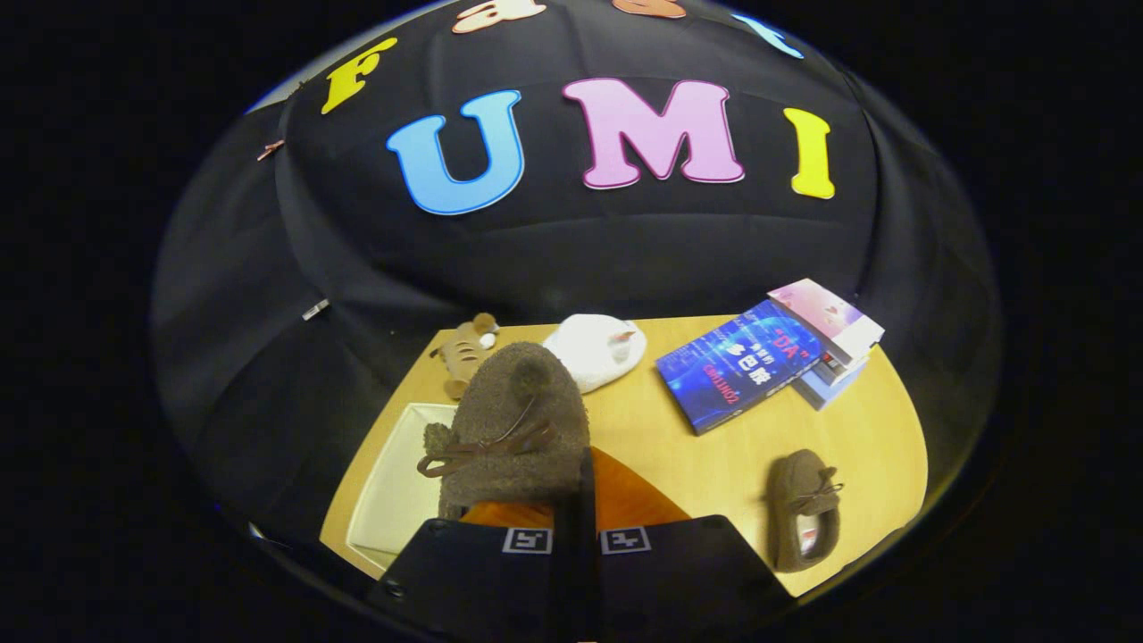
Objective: Open the storage box then place both shoes into the box .Put the left shoe in first, then the right shoe, with the right side of both shoes facing outward in a uniform manner.
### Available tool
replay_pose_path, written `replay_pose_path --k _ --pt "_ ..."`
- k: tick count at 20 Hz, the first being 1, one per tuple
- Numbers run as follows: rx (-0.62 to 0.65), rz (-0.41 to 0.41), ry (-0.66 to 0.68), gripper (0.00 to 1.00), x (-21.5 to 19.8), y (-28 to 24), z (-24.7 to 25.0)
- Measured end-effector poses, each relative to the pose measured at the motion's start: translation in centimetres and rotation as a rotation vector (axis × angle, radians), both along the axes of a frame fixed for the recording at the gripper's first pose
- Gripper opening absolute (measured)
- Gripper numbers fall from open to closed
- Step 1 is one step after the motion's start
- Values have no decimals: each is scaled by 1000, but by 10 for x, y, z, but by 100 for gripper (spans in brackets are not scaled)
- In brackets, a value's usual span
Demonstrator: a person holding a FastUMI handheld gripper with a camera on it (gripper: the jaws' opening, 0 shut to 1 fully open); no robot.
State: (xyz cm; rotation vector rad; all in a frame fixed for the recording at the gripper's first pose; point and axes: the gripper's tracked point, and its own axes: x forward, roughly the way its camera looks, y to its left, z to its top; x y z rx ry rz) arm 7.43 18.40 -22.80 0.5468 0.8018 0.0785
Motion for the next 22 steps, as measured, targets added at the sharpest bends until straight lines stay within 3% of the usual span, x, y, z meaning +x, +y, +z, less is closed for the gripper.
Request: replay_pose_path --k 3,11,17,22 --pt "4 2 45 5 9 50 -6" --pt "-65 36 213 5 0 151 -86" --pt "-43 -5 303 5 5 180 -109" --pt "-7 17 314 7 8 200 -115"
